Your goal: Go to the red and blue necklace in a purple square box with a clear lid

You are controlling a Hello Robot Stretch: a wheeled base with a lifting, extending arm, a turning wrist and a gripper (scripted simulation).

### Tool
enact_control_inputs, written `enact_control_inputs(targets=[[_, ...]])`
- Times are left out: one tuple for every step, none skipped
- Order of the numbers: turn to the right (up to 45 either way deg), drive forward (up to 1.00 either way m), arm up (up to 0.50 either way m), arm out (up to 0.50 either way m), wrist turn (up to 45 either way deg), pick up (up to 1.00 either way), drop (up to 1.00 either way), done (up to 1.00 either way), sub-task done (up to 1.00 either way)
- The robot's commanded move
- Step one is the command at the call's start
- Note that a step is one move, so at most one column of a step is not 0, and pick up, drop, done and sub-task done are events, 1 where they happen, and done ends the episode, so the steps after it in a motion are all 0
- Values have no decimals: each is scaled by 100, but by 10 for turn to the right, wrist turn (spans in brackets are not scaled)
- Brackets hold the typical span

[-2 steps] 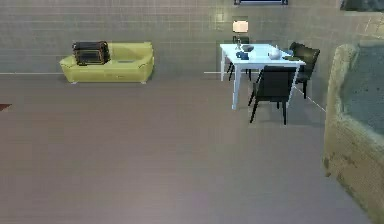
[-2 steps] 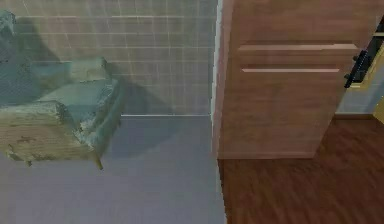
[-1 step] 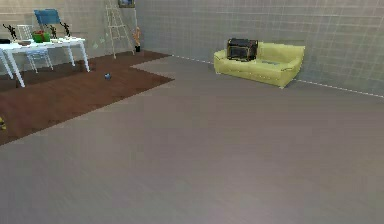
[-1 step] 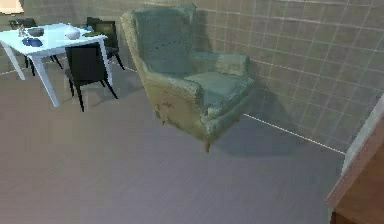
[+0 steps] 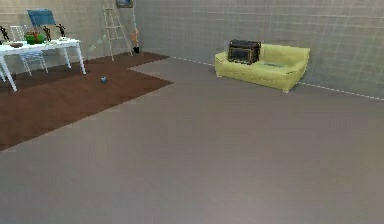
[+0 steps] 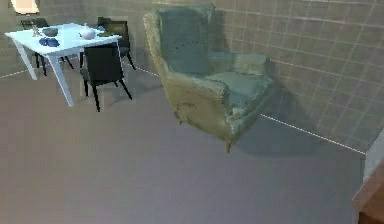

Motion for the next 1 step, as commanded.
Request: enact_control_inputs(targets=[[-390, 0, 0, 0, 0, 0, 0, 0, 0]])
